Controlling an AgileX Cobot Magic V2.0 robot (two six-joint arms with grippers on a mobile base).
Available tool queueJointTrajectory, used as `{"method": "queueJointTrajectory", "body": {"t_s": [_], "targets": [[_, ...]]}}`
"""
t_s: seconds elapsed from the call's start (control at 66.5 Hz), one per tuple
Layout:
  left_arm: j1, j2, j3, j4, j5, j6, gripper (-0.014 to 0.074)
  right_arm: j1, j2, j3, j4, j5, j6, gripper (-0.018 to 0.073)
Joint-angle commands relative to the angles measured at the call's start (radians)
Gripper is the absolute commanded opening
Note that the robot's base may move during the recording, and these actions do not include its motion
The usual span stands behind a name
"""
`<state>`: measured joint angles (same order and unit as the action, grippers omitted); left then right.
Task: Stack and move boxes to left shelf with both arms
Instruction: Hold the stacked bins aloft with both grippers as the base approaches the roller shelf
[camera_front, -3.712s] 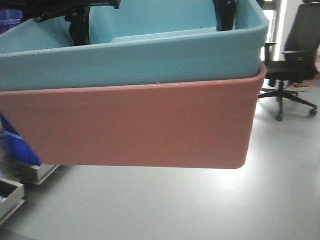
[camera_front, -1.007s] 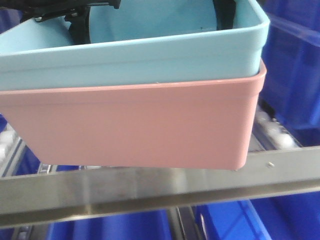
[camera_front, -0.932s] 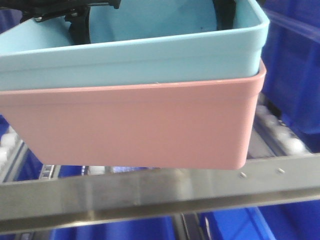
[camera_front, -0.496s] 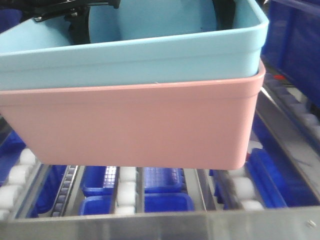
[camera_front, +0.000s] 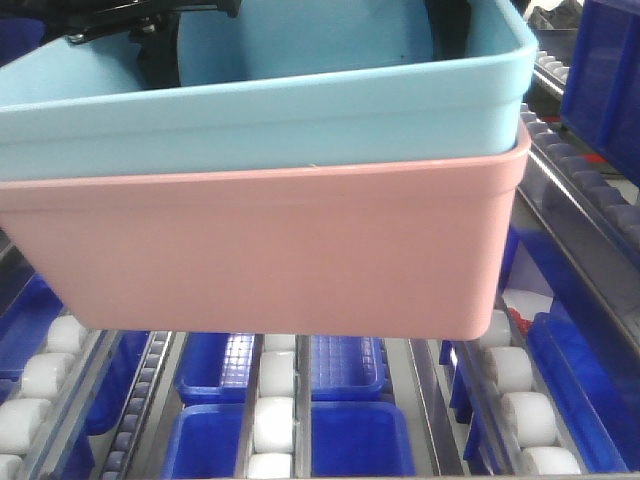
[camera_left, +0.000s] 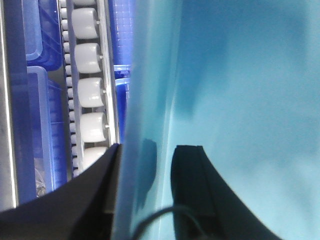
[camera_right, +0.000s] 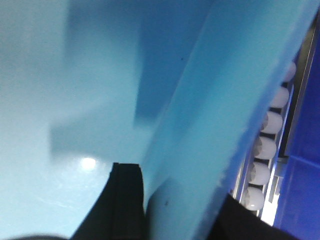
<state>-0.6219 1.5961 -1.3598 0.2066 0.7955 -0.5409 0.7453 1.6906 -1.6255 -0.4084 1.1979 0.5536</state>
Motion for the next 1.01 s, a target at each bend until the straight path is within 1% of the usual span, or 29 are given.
{"method": "queueJointTrajectory", "body": {"t_s": [0.0,0.992], "targets": [[-0.057,-0.059,-0.056,-0.11,-0.223,0.044,-0.001,0.025,-0.038,-0.046,0.071,-0.276,-0.028,0.0055],[-0.057,-0.059,-0.056,-0.11,-0.23,0.044,-0.001,0.025,-0.038,-0.046,0.071,-0.277,-0.028,0.0055]]}}
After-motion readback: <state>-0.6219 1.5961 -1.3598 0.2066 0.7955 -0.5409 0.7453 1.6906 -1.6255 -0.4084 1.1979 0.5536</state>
